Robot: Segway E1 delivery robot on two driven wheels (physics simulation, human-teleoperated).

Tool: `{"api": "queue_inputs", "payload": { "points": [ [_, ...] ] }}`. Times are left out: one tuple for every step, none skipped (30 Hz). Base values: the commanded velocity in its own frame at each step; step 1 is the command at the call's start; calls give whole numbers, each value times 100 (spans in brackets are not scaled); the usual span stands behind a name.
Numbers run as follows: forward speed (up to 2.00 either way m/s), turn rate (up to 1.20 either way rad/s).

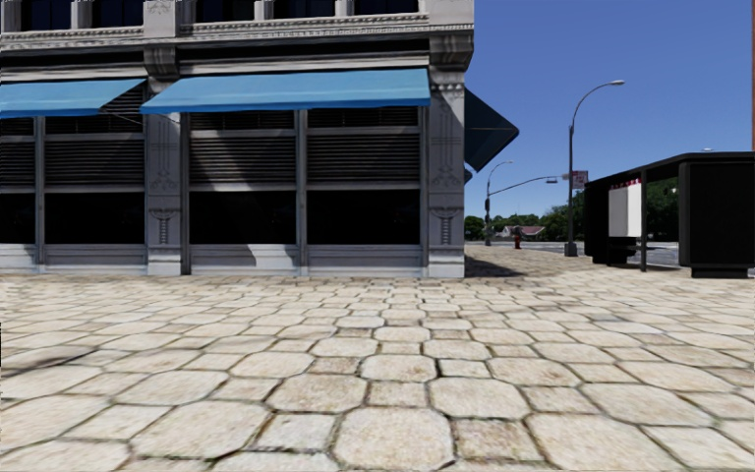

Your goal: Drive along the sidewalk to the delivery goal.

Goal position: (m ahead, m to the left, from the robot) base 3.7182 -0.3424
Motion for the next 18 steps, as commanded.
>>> {"api": "queue_inputs", "payload": {
  "points": [
    [200,0],
    [200,0],
    [200,0],
    [200,0],
    [200,0],
    [200,0],
    [200,0],
    [200,0],
    [200,0],
    [200,0],
    [200,0],
    [200,-50],
    [200,-92],
    [200,-100],
    [200,-100],
    [200,-102],
    [200,-11],
    [200,0]
  ]
}}
